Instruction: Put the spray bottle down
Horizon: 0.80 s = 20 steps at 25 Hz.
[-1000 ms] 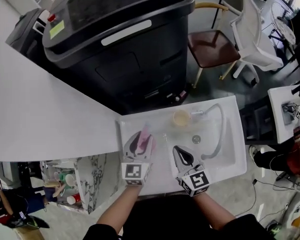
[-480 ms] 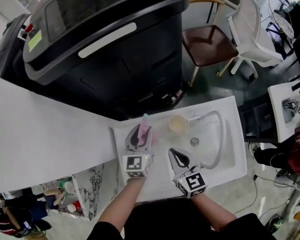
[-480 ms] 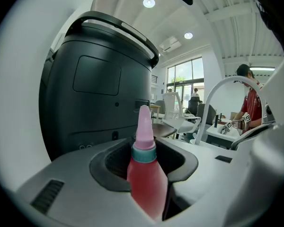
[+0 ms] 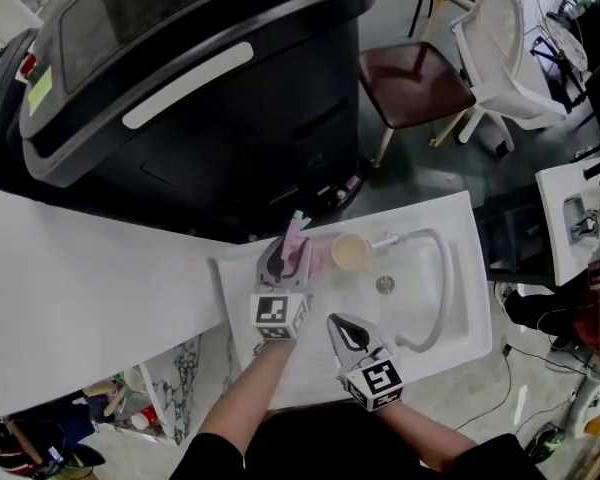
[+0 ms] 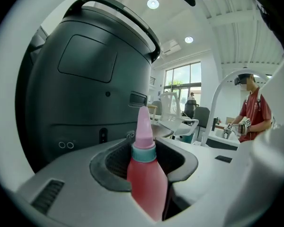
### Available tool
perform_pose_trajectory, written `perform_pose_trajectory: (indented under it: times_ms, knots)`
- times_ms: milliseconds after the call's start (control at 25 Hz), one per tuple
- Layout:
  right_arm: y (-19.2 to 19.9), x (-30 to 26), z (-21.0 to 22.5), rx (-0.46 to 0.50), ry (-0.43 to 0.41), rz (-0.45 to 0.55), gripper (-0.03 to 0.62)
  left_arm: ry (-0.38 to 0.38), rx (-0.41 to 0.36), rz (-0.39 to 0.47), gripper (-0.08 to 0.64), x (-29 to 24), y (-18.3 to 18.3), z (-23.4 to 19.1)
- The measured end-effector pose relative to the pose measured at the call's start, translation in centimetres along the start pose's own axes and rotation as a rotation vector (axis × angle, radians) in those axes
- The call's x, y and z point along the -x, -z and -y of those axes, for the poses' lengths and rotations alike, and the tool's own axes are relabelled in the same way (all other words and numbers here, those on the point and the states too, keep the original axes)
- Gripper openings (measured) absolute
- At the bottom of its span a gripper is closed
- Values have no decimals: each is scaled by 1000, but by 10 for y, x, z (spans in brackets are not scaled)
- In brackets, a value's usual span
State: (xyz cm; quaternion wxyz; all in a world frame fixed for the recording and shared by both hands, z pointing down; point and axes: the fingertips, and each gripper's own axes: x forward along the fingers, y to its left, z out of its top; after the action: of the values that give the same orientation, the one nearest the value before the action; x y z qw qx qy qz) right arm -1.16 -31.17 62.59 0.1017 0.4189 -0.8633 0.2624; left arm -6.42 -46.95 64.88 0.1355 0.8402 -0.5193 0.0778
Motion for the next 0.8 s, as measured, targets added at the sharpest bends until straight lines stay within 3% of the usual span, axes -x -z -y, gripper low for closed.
perform_pose_trajectory:
  times_ms: [360, 480, 800]
  knots:
    - [7, 3, 6, 17, 1, -8, -2, 109, -145, 23, 173, 6, 11, 27]
    - [9, 4, 9, 21, 5, -12, -2, 100, -148, 13, 181, 14, 9, 39]
    - [3, 9, 21, 5, 25, 12, -2, 102, -261, -34, 208, 19, 32, 37]
